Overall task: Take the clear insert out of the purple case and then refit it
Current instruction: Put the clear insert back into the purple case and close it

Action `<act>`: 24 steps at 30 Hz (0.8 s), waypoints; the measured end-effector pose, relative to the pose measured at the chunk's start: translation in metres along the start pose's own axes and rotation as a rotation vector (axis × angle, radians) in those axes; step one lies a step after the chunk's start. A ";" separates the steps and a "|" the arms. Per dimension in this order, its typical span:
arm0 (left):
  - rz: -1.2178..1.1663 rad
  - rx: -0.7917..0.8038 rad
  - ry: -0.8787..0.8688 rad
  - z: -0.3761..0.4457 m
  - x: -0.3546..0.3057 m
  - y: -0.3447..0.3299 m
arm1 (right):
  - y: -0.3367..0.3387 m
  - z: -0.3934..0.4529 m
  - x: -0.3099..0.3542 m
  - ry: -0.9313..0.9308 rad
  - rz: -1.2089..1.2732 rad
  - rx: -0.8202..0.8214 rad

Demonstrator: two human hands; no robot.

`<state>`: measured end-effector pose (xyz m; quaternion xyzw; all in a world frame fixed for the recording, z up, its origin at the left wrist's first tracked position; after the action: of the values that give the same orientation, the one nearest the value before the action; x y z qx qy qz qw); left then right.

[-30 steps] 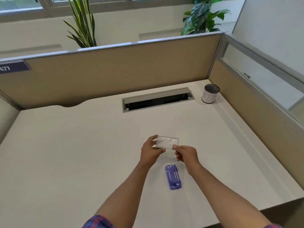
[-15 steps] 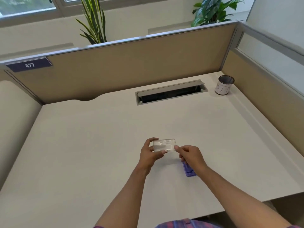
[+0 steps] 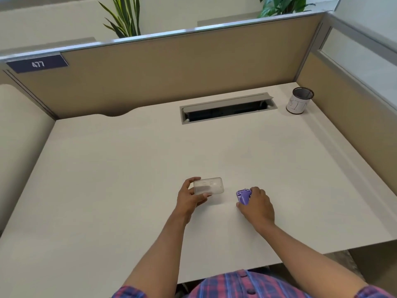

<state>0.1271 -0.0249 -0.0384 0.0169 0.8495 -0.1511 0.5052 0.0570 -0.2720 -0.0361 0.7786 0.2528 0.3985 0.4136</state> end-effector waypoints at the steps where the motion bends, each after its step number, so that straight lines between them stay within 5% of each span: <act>1: -0.014 0.001 0.011 -0.001 0.004 0.002 | -0.001 0.001 0.000 -0.001 -0.023 0.003; 12: -0.082 -0.005 0.099 -0.003 0.028 0.016 | 0.003 0.001 0.013 0.035 0.163 0.027; 17: -0.105 0.000 0.135 -0.005 0.031 0.015 | 0.015 -0.002 0.061 0.327 0.267 0.037; 24: -0.113 0.047 0.227 -0.010 0.035 0.002 | -0.004 -0.025 0.121 0.713 -0.038 0.179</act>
<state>0.1020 -0.0244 -0.0647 -0.0020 0.8970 -0.1962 0.3962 0.1027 -0.1715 0.0188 0.6190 0.4294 0.6135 0.2369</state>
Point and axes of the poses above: each hand's wrist, its own z-axis towards the middle knuckle, its own y-axis out of the back of the hand, x = y × z, the point moved 10 cm from there along z, towards the middle knuckle, and after that the axes turned 4 degrees about x, right-handed, at the moved point
